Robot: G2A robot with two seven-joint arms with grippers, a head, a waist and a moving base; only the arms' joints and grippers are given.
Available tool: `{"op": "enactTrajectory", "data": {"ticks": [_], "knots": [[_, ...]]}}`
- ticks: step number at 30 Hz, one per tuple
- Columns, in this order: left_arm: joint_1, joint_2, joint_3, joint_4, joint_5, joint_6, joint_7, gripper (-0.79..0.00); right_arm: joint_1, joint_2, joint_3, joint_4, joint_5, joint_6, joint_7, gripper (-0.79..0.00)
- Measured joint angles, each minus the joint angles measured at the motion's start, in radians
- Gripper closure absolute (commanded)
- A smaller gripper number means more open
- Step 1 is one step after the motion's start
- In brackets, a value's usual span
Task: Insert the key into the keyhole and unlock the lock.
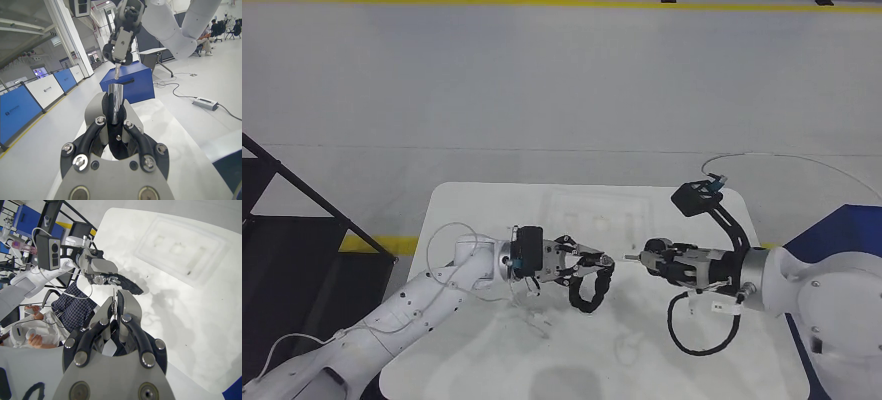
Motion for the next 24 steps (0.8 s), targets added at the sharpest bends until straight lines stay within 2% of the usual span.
{"op": "enactTrajectory", "data": {"ticks": [5,11,24], "knots": [[-0.012,-0.026,0.024,0.036,0.063,0.057,0.042,0.000,0.050,0.013,-0.062,0.001,-0.068,-0.004,0.004,0.000],[-0.014,-0.049,0.030,0.066,0.078,0.105,0.064,0.000,0.070,0.027,-0.115,0.001,-0.078,0.015,-0.015,0.000],[0.004,-0.078,0.007,0.083,0.077,0.162,0.047,0.000,0.114,0.056,-0.170,0.001,-0.054,0.041,-0.042,0.000]]}}
